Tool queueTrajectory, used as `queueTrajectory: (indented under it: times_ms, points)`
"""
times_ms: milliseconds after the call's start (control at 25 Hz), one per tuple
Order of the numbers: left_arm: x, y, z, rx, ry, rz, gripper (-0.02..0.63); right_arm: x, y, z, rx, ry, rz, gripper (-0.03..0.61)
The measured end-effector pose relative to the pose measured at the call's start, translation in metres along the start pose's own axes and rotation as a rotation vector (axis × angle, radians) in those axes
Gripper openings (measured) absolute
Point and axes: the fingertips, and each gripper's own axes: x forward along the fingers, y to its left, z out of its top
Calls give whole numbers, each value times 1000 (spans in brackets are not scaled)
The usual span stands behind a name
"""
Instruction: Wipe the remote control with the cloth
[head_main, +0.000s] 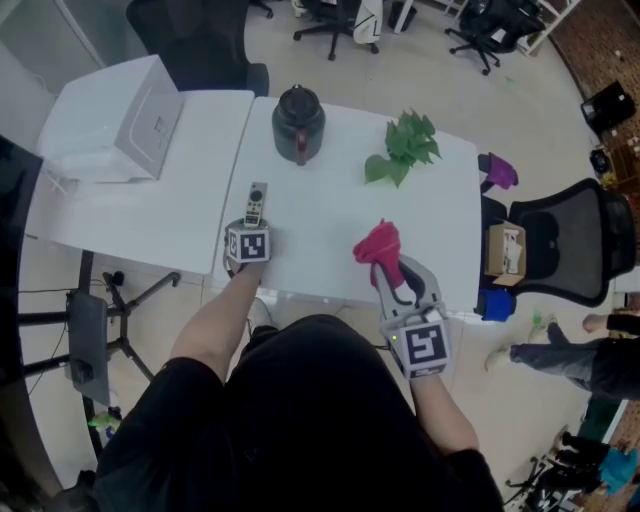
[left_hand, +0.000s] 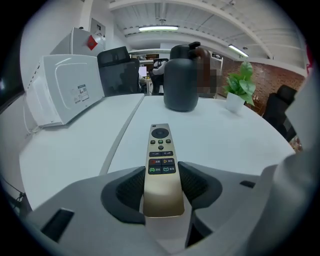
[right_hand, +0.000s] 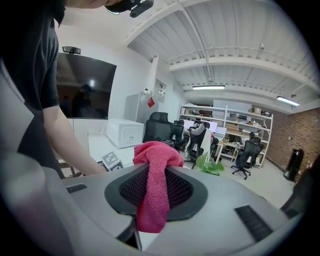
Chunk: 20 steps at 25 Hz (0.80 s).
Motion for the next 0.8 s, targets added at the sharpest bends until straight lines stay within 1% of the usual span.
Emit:
queueTrajectory:
  times_ms: [200, 240, 280, 320, 440, 520, 640, 720, 800]
  points:
    - [1, -4, 0, 13, 4, -12, 214, 0, -2, -4, 2, 26, -9, 86]
    - [0, -4, 0, 15, 5, -15, 221, 1, -3, -7, 2, 33, -10, 86]
    - [0, -4, 0, 16, 3, -16, 265, 3, -4, -9, 5, 41, -12, 86]
    - [-2, -1, 2, 19, -5, -12, 279, 5, -6, -12, 11, 49, -15, 86]
    - [-14, 6, 5, 21, -36, 3, 279, 15, -19, -27, 50, 87, -39, 87]
    - [-25, 6, 3, 4, -51, -18, 279, 24, -32, -44, 64, 131, -66, 87]
    - [-45, -1, 1, -42, -89, -84, 279, 42, -52, -78, 68, 208, -100, 87]
    - [-59, -4, 2, -59, -135, -121, 279, 56, -63, -101, 59, 260, -109, 87]
    - [-77, -7, 9, -59, -194, -151, 279, 71, -71, -125, 49, 311, -117, 89]
